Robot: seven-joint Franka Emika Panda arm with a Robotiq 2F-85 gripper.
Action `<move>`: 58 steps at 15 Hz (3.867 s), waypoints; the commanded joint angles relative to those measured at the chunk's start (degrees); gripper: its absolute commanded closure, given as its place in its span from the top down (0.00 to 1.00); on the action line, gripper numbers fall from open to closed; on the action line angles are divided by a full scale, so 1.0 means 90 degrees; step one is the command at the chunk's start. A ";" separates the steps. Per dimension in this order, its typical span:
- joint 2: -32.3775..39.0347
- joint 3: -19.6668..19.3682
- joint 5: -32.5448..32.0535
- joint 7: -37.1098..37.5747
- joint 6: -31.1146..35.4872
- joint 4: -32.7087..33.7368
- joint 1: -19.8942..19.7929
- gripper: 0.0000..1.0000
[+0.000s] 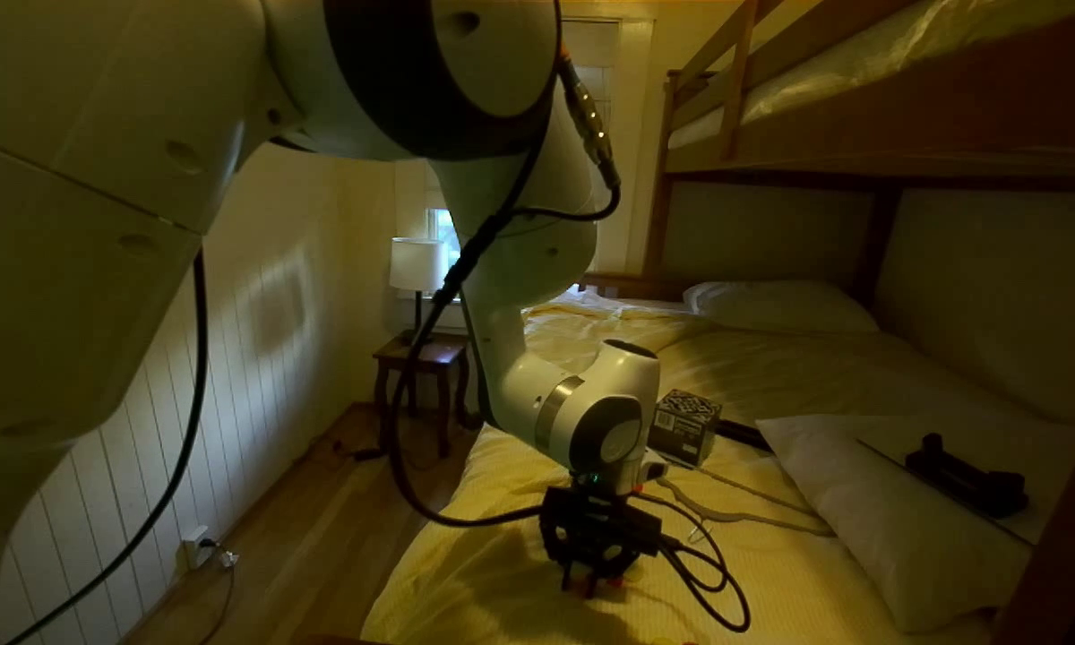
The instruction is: Put the orange chip into the connect four game
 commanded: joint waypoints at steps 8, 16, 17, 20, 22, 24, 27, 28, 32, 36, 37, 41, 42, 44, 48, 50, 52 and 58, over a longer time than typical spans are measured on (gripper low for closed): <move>-0.0172 -0.0025 -0.0210 0.0158 0.0261 -0.0187 0.0026 0.40; -0.0237 -0.0025 -0.0205 0.0167 0.0295 -0.0234 0.0022 0.32; -0.0239 -0.0025 -0.0202 0.0167 0.0293 -0.0236 0.0019 0.28; -0.0255 -0.0031 -0.0197 0.0171 0.0302 -0.0256 0.0013 0.29; -0.0269 -0.0038 -0.0201 0.0172 0.0313 -0.0271 0.0014 0.30; -0.0300 -0.0043 -0.0203 0.0171 0.0324 -0.0297 0.0014 0.30; -0.0382 -0.0053 -0.0206 0.0188 0.0322 -0.0355 0.0027 0.29; -0.0408 -0.0064 -0.0213 0.0207 0.0316 -0.0375 0.0039 0.27; -0.0453 -0.0097 -0.0232 0.0253 0.0288 -0.0414 0.0068 0.27; -0.0448 -0.0116 -0.0244 0.0295 0.0282 -0.0408 0.0088 0.02; -0.0443 -0.0121 -0.0248 0.0315 0.0277 -0.0403 0.0095 0.00; -0.0446 -0.0149 -0.0303 0.0374 0.0263 -0.0412 0.0126 0.02; -0.0485 -0.0164 -0.0336 0.0419 0.0281 -0.0454 0.0135 0.02; -0.0759 -0.0129 -0.0303 0.0416 0.0291 -0.0732 0.0094 0.02; -0.1692 -0.0184 -0.0345 0.0406 0.0413 -0.1650 0.0106 0.02; -0.2218 -0.0264 -0.0417 0.0424 0.0466 -0.2036 0.0137 0.02; -0.2726 -0.0379 -0.0525 0.0525 0.0491 -0.2303 0.0179 0.02; -0.4120 -0.0618 -0.0640 0.0612 0.0432 -0.2772 0.0245 0.02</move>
